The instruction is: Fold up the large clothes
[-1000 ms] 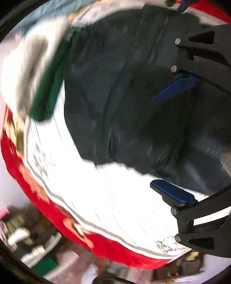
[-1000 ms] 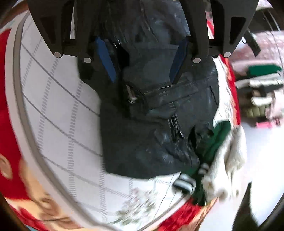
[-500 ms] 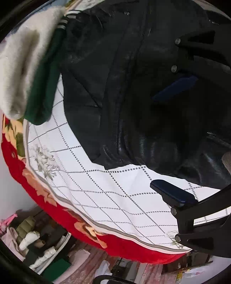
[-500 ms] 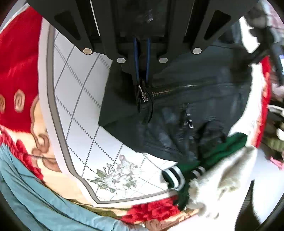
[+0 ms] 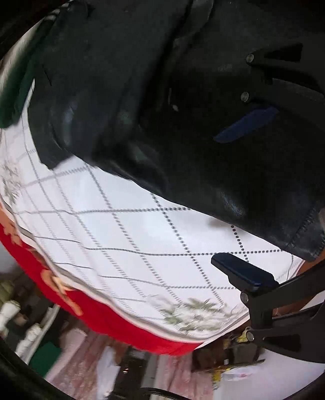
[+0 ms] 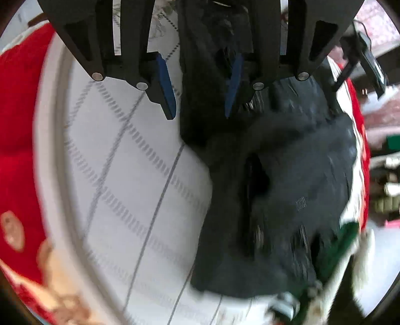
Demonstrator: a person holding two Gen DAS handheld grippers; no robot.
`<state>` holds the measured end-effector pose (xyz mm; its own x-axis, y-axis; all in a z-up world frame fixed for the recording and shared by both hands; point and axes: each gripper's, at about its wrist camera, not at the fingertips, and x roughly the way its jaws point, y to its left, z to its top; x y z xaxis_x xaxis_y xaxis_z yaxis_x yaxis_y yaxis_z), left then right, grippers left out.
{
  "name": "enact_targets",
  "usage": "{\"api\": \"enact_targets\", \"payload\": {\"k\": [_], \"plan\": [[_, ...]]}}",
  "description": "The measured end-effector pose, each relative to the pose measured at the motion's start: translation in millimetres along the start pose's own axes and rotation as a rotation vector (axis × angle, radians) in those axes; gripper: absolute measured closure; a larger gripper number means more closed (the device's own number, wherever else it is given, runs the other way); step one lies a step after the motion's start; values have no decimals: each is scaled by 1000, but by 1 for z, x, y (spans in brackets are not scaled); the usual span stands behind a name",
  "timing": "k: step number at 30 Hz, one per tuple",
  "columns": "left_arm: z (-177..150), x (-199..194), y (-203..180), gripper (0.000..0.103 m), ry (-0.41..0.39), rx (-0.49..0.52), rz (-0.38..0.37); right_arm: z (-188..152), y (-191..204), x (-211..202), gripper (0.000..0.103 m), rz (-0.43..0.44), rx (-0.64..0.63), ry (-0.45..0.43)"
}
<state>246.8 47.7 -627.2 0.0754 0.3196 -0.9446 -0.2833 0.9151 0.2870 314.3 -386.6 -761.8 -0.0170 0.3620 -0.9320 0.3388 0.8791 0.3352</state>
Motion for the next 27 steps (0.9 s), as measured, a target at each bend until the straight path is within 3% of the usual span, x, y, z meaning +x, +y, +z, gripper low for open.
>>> {"api": "enact_targets", "payload": {"k": [3, 4, 5, 7, 10, 13, 15, 18, 20, 21, 27], "plan": [[2, 10, 3, 13, -5, 11, -4, -4, 15, 25, 61, -58, -38, -5], [3, 13, 4, 13, -13, 15, 0, -6, 16, 26, 65, -72, -14, -18], [4, 16, 4, 13, -15, 19, -6, -6, 18, 25, 80, -71, -4, -23], [5, 22, 7, 11, -4, 25, -28, -9, 13, 18, 94, -118, 37, -48], [4, 27, 9, 9, -17, 31, -63, -13, -8, 17, 94, -94, 164, -43], [3, 22, 10, 8, -23, 27, -72, -7, 7, 19, 93, -181, 127, -4], [2, 14, 11, 9, -26, 17, -63, -2, 24, 20, 88, -230, 74, 25], [-4, -13, 5, 8, -76, 32, 4, -3, 37, 10, 71, -233, 7, 28], [-11, -33, -6, 8, -125, 51, 44, -7, 45, 1, 29, -218, -31, 11], [-17, -46, -14, 8, -148, 61, 62, -8, 50, -3, 20, -214, -49, 6], [-68, -109, -82, 9, -238, 104, 210, -16, 14, -45, 18, -159, -108, 0]]}}
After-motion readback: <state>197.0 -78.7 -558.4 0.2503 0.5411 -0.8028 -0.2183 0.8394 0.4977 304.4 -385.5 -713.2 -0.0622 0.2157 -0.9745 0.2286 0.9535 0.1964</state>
